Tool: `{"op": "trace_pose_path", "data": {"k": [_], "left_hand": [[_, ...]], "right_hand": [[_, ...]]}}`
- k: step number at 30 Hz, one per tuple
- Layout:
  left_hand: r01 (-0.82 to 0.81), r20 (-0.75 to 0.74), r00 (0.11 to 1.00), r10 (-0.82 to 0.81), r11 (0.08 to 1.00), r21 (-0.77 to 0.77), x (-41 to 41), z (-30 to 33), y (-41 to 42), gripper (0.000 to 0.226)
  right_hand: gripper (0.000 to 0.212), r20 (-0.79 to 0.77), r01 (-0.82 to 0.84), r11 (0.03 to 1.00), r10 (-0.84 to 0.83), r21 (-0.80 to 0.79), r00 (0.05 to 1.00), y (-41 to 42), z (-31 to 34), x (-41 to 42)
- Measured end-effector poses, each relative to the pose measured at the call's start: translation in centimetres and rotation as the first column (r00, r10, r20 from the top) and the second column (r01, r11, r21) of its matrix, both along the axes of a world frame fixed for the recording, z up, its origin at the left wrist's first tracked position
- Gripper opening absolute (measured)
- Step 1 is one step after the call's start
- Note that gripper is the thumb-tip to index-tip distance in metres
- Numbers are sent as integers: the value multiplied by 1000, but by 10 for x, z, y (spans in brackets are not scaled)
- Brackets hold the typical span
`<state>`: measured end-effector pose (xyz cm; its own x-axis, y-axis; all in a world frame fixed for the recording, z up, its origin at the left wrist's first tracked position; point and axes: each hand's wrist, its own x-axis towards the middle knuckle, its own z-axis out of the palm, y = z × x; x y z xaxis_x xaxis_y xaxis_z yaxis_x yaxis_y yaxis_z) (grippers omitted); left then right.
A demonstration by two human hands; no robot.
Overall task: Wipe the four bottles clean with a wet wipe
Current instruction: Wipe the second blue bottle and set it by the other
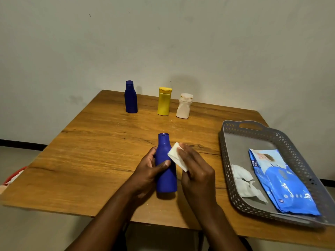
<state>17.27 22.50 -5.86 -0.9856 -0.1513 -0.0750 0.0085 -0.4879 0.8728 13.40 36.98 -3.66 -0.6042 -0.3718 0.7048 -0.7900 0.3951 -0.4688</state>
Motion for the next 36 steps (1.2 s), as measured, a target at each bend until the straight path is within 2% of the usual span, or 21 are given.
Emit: {"op": "trace_pose_path", "data": {"k": [3,7,11,12,14,16,17,18,20,22,26,30,36], "left_hand": [[14,-17,1000,-16,992,-123,-2,5,7,56],[-46,-62,998,24,918,-393,-4,10,8,54],[-98,-38,995,91,891,-444,-7,9,-4,60],[-110,-35,994,106,881,-460,-8,9,-7,63],[-109,-40,994,104,850,-515,-11,9,-14,65],[-108,-30,993,111,811,-575,-15,9,-24,64],[-113,-14,991,131,792,-600,-18,10,-30,64],[-125,-4,988,155,779,-615,-23,12,-37,64],[-154,7,978,207,750,-644,-34,19,-52,59],[-175,-1,970,244,693,-699,-48,30,-68,56],[-191,-28,962,272,598,-778,-85,48,-106,56],[-196,-52,954,294,484,-853,-126,61,-140,58],[-170,-35,950,311,418,-893,-186,65,-165,62]], "right_hand": [[36,-147,51,991,-32,123,989,-21,11,-9],[33,-220,132,941,-63,312,973,-33,4,-14],[36,-170,-43,959,94,279,981,-22,-16,-11],[37,-99,-98,969,123,229,987,-19,-20,-10],[32,194,-192,981,193,-25,962,-17,-26,-11],[27,476,-137,927,301,-348,826,-18,-32,-18],[28,567,-59,891,337,-450,752,-18,-36,-23],[29,630,17,872,340,-490,698,-18,-41,-30],[25,707,102,896,266,-432,655,-19,-51,-43],[24,724,117,925,198,-361,661,-21,-58,-50],[18,615,66,945,154,-319,774,-24,-68,-54],[11,527,34,948,145,-316,837,-24,-75,-58],[11,501,17,959,132,-283,855,-25,-81,-62]]}}
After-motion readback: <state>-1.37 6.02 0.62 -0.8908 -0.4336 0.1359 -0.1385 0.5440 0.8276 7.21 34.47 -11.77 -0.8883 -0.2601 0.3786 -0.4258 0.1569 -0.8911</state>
